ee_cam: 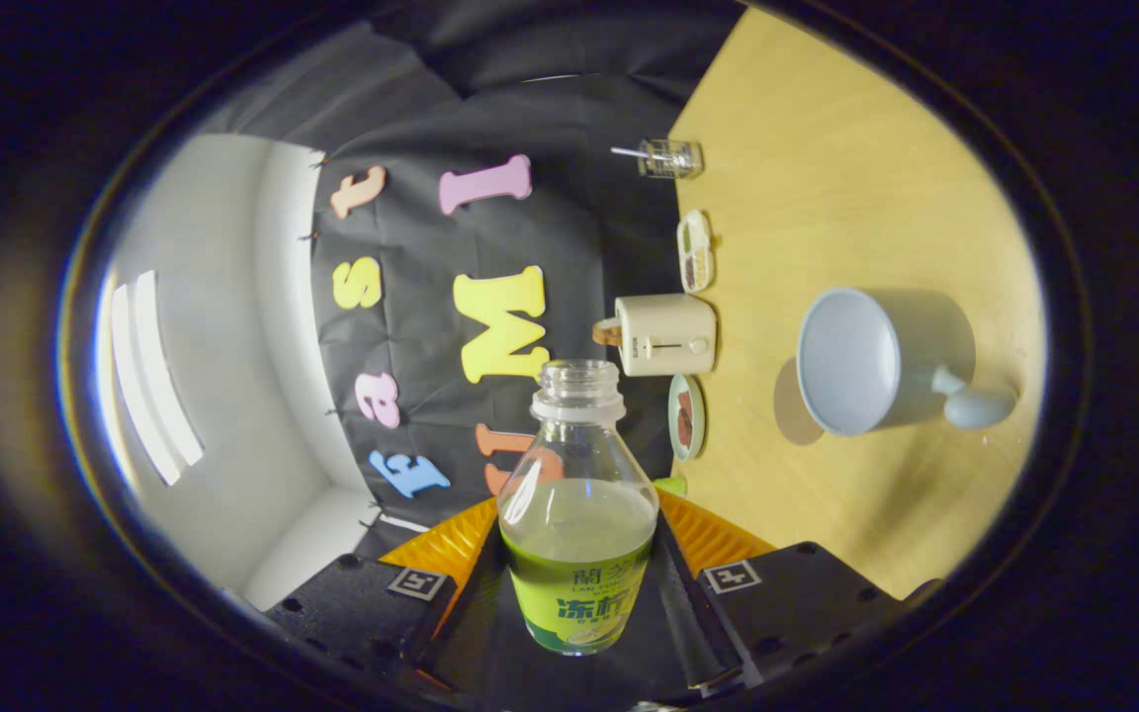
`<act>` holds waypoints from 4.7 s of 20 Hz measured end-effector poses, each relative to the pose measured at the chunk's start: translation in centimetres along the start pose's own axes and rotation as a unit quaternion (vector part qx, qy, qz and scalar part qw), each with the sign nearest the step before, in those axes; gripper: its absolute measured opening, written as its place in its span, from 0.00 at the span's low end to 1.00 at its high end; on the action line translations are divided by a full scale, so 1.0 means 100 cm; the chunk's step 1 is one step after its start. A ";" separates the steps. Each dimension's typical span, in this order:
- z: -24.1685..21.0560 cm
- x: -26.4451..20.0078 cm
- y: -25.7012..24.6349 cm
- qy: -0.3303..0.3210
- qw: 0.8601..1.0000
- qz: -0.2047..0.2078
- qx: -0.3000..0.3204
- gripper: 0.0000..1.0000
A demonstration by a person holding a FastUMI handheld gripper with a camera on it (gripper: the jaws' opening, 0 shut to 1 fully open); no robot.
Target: Take the bottle from table, then pour the juice into the cup, finally place the bottle on the coaster
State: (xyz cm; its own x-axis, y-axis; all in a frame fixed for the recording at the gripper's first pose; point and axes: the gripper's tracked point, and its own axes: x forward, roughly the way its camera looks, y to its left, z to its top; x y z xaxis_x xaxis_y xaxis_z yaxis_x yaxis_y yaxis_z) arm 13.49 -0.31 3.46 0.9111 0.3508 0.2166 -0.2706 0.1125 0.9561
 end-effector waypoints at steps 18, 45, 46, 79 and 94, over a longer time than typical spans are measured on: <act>0.027 0.045 -0.013 -0.038 0.754 -0.240 -0.610 0.81; 0.045 0.133 -0.107 0.003 0.737 -0.213 -0.641 0.87; 0.043 0.134 -0.106 0.005 0.741 -0.204 -0.640 0.89; -0.027 -0.155 -0.042 -0.042 0.744 -0.216 -0.631 1.00; -0.023 -0.231 -0.032 -0.091 0.734 -0.204 -0.642 1.00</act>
State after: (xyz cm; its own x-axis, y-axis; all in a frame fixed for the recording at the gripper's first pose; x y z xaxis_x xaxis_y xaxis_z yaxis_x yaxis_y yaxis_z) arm -7.42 -6.60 -5.05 0.9926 -0.0726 0.0978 0.0728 0.9973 0.0009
